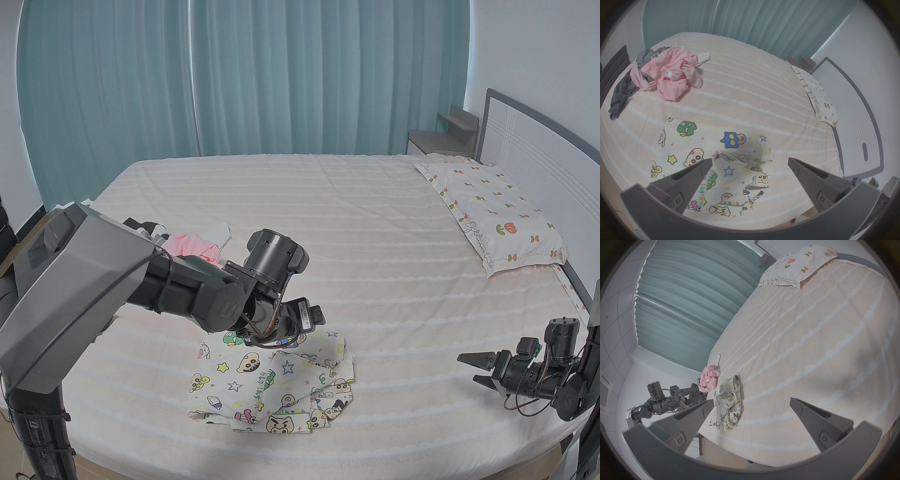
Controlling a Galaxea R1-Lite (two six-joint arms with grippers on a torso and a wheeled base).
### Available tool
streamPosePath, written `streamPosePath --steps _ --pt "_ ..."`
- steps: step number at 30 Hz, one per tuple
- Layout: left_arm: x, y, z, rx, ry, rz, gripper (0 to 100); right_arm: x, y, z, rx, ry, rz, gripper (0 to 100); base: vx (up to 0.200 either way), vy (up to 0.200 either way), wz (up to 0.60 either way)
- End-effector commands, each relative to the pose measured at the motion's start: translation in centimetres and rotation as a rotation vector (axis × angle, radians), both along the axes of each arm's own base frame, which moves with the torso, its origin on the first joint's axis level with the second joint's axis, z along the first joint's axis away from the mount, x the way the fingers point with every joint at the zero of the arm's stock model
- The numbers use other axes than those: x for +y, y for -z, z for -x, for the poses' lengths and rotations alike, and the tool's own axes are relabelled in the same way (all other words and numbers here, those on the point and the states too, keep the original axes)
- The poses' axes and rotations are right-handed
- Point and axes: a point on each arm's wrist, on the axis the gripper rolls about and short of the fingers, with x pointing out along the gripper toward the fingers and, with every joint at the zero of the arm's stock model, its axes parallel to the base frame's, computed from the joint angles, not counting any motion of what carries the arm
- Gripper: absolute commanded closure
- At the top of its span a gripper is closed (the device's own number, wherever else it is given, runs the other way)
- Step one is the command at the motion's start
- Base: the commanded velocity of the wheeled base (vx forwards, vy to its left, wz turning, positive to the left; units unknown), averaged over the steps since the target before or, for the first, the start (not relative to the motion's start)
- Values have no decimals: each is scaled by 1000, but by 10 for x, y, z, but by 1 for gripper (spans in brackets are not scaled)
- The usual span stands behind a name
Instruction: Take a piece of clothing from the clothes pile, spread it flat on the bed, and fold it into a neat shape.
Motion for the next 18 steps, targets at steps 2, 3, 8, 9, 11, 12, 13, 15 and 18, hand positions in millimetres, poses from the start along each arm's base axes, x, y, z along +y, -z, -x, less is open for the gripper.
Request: streamPosePath --steps 2,3,8,9,11,12,13,15,18 --pt "46 -16 12 25 -98 58 0 0 2 4 22 -1 -1 0 0 0 0" --pt "52 -17 17 30 -110 85 0 0 2 4 22 -1 -1 0 0 0 0" --pt "72 -12 40 53 -162 219 0 1 2 4 24 -5 -1 0 -40 0 0" --pt "76 -7 47 53 -168 244 0 1 3 4 27 -7 -1 0 -200 0 0" --pt "79 -1 54 58 -177 260 0 1 4 4 30 -7 -1 0 -200 0 0" --pt "79 -1 54 58 -177 260 0 1 4 4 30 -7 -1 0 -200 0 0" --pt "81 3 60 68 -193 280 0 1 5 4 34 -5 -1 0 -200 0 0" --pt "81 4 62 83 -216 321 0 1 5 4 34 -7 -1 0 -200 0 0" --pt "82 3 58 82 -242 370 0 1 5 4 36 -7 -1 0 -67 0 0"
